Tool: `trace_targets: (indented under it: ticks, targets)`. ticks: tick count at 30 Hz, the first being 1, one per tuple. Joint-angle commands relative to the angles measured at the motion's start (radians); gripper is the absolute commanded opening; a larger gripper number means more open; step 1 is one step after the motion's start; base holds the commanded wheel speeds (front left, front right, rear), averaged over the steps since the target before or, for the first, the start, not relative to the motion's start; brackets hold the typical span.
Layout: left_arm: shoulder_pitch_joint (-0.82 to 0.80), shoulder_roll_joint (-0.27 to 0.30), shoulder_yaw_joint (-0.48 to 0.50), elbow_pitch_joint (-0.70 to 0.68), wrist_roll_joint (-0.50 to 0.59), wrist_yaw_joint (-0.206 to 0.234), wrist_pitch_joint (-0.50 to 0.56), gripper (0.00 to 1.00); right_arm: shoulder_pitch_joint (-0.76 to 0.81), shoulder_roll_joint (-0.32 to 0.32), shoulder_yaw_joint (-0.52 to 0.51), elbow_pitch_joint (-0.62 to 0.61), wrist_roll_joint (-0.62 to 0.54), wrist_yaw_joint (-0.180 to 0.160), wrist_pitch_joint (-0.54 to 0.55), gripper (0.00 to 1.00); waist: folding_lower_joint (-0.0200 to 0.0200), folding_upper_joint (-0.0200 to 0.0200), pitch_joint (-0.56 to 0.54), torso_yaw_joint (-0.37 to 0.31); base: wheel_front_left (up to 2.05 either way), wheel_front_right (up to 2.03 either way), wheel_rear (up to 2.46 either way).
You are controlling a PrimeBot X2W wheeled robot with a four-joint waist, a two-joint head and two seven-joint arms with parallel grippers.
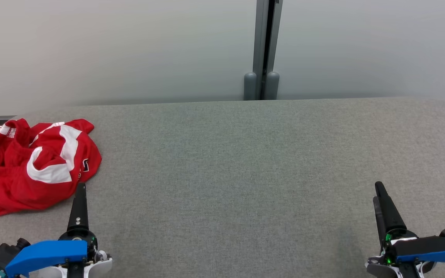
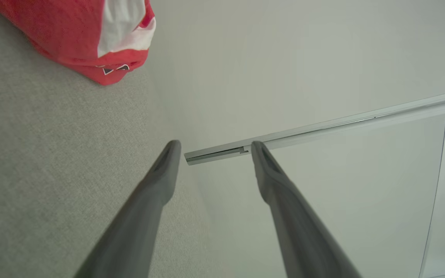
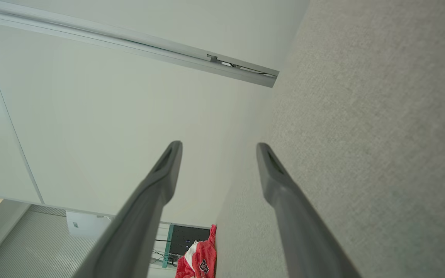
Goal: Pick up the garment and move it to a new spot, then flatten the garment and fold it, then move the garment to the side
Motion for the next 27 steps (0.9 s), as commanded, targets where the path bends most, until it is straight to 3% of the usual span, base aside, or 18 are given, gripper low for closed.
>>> trace_targets:
  ticks: [1,27]
  targets:
    - [-0.034,0.008,-0.024,-0.051,0.157,0.031,-0.036,1.0,-0.022,-0.006,0.02,-0.042,-0.139,0.002,-0.036,1.0,0.0001,0.0,0.001,0.003,0.0,0.0,0.0]
    - [-0.034,0.01,-0.087,-0.039,0.671,0.114,-0.122,1.0,-0.016,-0.009,0.054,-0.07,-0.568,0.003,-0.122,1.0,0.0001,0.0,0.001,0.014,0.0,0.0,0.0]
